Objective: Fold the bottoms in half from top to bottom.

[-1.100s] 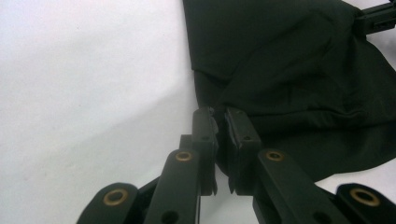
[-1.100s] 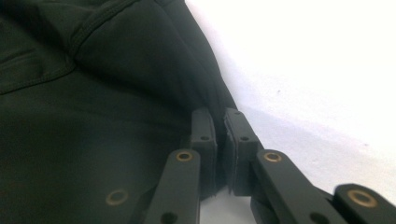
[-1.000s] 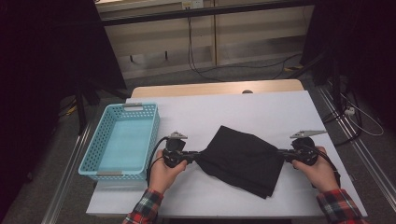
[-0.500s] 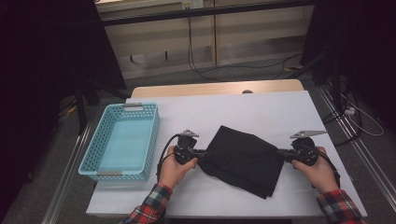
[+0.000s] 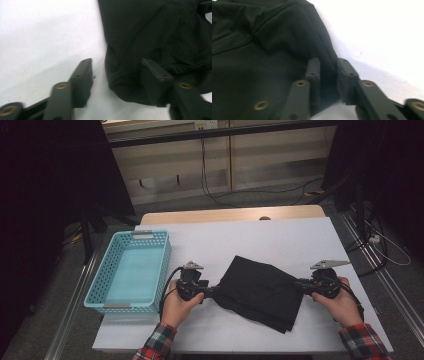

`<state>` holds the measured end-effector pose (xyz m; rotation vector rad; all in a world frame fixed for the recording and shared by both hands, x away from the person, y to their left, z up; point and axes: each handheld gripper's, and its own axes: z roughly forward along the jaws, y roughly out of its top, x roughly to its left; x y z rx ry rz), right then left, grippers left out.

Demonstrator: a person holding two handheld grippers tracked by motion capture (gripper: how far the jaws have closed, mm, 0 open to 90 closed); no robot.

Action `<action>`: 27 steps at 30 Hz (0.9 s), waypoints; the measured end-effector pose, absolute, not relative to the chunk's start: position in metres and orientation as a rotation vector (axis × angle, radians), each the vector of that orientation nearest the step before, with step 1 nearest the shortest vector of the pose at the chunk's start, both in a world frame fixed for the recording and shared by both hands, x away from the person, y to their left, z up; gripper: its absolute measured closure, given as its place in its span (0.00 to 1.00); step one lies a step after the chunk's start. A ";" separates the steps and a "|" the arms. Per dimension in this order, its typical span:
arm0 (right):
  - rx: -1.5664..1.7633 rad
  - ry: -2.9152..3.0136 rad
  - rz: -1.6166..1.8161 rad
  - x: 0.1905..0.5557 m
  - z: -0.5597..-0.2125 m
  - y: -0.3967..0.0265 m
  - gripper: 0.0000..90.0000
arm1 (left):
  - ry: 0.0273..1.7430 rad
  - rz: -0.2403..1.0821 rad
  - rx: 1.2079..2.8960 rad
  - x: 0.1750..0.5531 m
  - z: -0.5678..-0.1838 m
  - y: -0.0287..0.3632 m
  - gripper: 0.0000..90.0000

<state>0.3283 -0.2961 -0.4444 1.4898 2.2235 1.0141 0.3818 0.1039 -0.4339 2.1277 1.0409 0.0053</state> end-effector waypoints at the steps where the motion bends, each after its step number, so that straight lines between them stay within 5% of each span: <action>1: 1.487 2.223 1.016 0.328 -0.444 -0.296 0.75 | 1.044 0.004 2.133 0.381 -0.435 0.103 0.42; 4: 1.491 2.197 1.018 0.328 -0.442 -0.295 0.59 | 1.059 -0.004 2.156 0.378 -0.439 0.101 0.40; 11: 1.462 2.133 1.029 0.325 -0.433 -0.298 0.28 | 1.090 -0.047 2.141 0.371 -0.442 0.097 0.54; 20: 1.444 2.114 1.050 0.324 -0.431 -0.298 0.22 | 1.146 -0.162 2.091 0.372 -0.446 0.097 0.85; 27: 1.421 2.095 1.067 0.321 -0.428 -0.299 0.17 | 1.213 -0.174 2.028 0.395 -0.436 0.110 0.92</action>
